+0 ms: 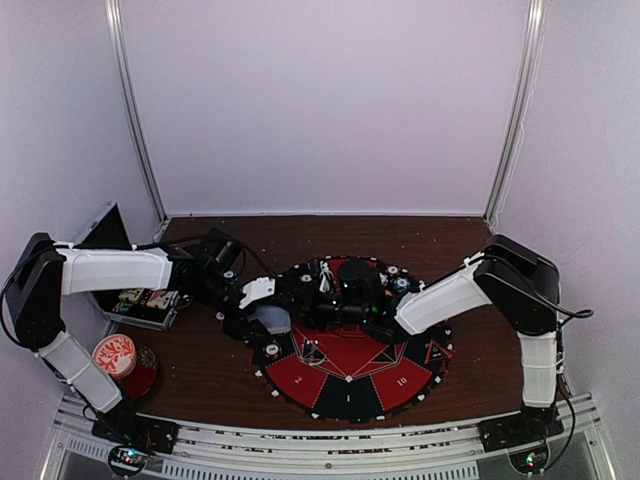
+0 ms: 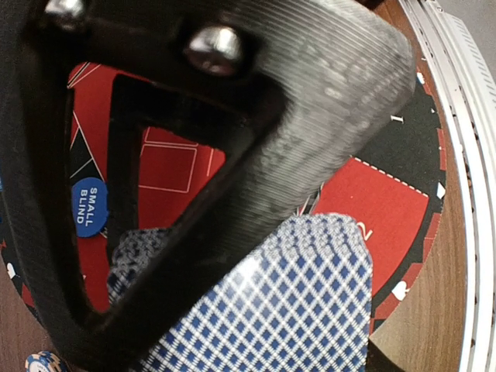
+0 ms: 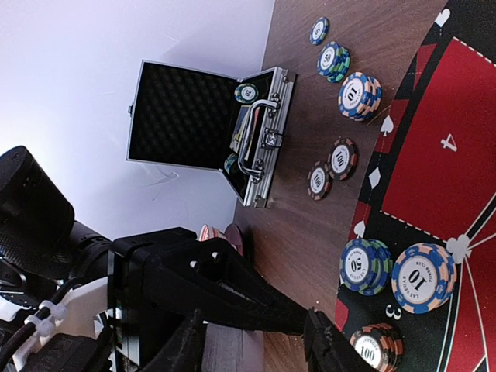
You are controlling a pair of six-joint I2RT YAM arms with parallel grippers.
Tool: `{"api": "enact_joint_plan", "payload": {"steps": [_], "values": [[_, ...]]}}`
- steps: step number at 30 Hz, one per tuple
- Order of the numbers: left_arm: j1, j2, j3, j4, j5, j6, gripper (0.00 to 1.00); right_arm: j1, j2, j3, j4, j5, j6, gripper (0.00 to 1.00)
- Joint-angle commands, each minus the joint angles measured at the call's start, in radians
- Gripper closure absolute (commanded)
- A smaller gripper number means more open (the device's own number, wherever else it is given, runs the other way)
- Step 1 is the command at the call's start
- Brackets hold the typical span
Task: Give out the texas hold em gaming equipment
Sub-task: Pass from the right arm to the left, then pick up the poker card from the face-down deck piles.
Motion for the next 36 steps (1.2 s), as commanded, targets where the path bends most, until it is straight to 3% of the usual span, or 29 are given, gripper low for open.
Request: {"api": "enact_joint_plan", "payload": {"steps": [1, 21, 36], "values": [[-0.006, -0.029, -0.017, 0.036, 0.012, 0.021, 0.58, -0.003, -0.007, 0.033, -0.075, -0.001, -0.059, 0.54], [-0.005, -0.028, -0.039, 0.034, -0.009, 0.019, 0.58, 0.028, -0.003, 0.09, -0.183, -0.101, -0.169, 0.4], [-0.005, -0.046, -0.04, 0.027, 0.002, 0.021, 0.56, 0.041, 0.007, 0.15, -0.44, -0.025, -0.287, 0.42]]}}
